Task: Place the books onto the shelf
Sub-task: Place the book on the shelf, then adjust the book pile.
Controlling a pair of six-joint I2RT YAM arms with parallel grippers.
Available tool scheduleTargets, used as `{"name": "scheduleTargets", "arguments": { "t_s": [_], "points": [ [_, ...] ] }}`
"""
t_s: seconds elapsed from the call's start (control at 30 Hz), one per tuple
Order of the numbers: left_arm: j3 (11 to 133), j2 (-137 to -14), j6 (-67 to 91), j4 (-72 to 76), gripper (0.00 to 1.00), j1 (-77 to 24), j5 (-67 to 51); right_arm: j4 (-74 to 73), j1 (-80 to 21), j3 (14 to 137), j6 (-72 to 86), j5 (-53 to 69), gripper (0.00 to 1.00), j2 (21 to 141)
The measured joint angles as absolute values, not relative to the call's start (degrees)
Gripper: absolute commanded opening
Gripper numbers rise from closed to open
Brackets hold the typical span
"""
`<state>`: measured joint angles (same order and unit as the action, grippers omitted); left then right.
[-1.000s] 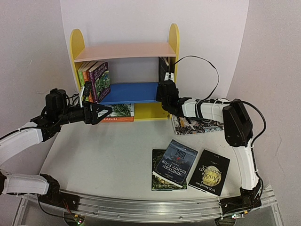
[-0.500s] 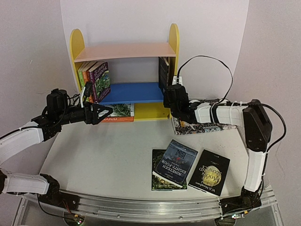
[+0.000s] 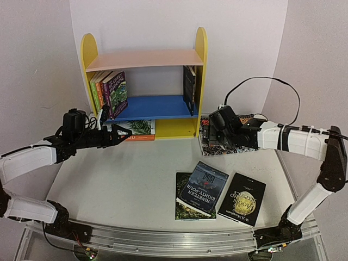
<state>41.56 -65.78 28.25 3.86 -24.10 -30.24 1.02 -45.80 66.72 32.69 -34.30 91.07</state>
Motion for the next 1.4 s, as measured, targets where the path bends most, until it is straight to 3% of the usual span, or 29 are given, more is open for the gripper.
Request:
{"name": "scheduleTargets", "arguments": {
  "t_s": [0.33, 0.63, 0.93, 1.4],
  "points": [
    [38.1, -66.2, 31.7, 2.7, 1.00, -24.9, -29.0, -12.4, -45.6, 55.5, 38.0, -17.5, 0.97, 81.9],
    [40.5, -78.7, 30.6, 2.4, 0.99, -42.2, -24.4, -13.6, -45.6, 47.6, 36.2, -4.3, 0.92, 78.7],
    [49.8, -92.1, 30.5, 2.6, 0.96, -50.6, -23.7, -16.8, -45.6, 47.1, 32.0, 1.8, 0.81, 76.8],
    [53.8, -102.3, 34.9, 2.5, 0.93, -52.7, -26.9, -9.7, -45.7, 42.2, 45.1, 5.2, 0.74, 84.0]
  ]
}}
